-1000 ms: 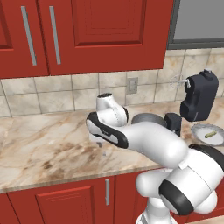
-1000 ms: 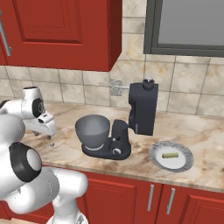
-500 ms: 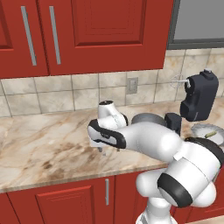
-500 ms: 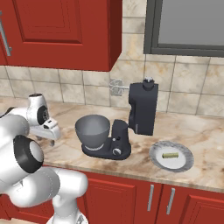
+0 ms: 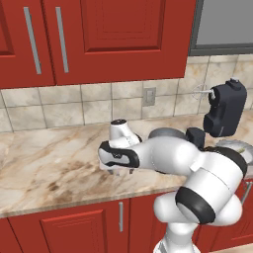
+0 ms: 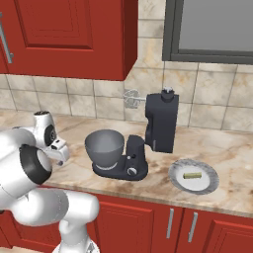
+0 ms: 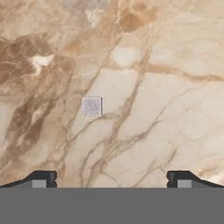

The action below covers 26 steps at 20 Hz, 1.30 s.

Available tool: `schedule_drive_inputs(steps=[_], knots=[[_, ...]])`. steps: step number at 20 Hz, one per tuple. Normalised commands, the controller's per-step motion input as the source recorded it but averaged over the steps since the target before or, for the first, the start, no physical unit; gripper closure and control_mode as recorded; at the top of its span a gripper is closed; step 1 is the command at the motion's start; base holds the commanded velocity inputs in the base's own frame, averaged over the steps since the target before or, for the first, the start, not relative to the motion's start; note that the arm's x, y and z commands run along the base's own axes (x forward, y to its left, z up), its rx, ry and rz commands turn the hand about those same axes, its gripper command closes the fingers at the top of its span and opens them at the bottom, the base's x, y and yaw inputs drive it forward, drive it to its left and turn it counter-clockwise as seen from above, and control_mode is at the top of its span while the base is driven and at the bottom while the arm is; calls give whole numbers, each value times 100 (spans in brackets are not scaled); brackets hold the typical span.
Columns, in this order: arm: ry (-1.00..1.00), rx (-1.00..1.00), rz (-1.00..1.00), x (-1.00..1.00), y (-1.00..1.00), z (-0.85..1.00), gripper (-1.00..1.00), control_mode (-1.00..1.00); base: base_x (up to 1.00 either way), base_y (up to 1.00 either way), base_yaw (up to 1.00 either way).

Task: Add butter and sugar cubes to the stand mixer bowl and then turn on the stand mixer to begin making frosting.

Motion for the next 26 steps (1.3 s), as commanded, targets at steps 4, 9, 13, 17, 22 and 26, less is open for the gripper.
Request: schedule_drive_inputs(steps=[4, 9, 13, 17, 22, 26], knots=[[-1, 1, 2, 21, 3, -16, -100, -100, 0, 0, 0], [-1, 1, 1, 11, 3, -13, -100, -100, 0, 0, 0], [0, 0, 1, 13, 3, -16, -100, -100, 0, 0, 0], [0, 0, 1, 12, 3, -17, -100, -100, 0, 0, 0], [0, 0, 1, 20, 9, -17, -100, -100, 0, 0, 0], [0, 0, 1, 17, 9, -16, -100, -100, 0, 0, 0]])
